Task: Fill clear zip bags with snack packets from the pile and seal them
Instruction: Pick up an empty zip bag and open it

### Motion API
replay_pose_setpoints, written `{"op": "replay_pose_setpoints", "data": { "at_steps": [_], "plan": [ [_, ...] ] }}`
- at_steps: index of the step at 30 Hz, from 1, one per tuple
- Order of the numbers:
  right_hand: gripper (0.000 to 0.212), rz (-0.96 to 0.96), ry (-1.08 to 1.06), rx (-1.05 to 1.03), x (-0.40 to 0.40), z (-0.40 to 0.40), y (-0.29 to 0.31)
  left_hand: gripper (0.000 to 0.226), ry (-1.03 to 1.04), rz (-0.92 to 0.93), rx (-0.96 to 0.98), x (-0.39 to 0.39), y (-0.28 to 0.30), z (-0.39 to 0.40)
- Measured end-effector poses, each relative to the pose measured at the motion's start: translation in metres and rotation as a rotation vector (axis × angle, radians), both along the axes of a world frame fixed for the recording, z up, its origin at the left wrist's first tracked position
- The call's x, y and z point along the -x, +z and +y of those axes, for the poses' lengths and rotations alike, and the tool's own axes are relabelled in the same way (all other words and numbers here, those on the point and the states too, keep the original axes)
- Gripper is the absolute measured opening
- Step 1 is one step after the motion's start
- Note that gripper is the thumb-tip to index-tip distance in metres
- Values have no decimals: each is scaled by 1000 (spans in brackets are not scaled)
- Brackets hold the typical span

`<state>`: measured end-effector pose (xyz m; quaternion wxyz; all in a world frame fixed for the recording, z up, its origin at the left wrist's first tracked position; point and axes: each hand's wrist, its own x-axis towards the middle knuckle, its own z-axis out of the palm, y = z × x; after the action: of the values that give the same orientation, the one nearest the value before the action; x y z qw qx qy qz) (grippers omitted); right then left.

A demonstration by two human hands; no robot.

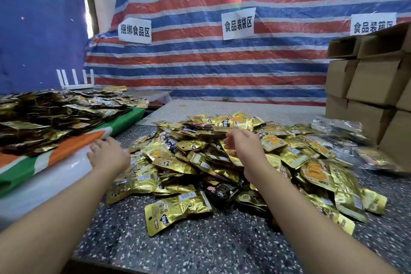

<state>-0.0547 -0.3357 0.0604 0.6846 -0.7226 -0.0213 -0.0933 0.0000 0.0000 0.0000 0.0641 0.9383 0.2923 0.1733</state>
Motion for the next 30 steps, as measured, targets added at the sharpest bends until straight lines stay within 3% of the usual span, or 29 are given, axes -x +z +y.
{"op": "replay_pose_setpoints", "data": {
  "at_steps": [5,9,15,17,19,24,30],
  "plan": [
    [20,42,-42,-22,-5,-5,-6,87,72,181,120,6,-13,15],
    [19,41,-50,-17,-5,-6,-7,83,24,222,43,10,-14,6],
    [20,38,-52,2,-3,-4,-7,27,-3,223,-56,17,-10,5],
    [20,35,-55,13,-4,-3,-6,17,-3,191,-90,20,-5,5],
    [20,36,-53,15,-3,-2,-5,16,-11,80,-122,22,1,5],
    [18,20,-51,-5,-5,3,-1,29,-196,-405,-74,24,36,-33],
    [17,5,-26,-45,-9,4,7,26,-477,-742,-5,33,93,-120]
  ]
}}
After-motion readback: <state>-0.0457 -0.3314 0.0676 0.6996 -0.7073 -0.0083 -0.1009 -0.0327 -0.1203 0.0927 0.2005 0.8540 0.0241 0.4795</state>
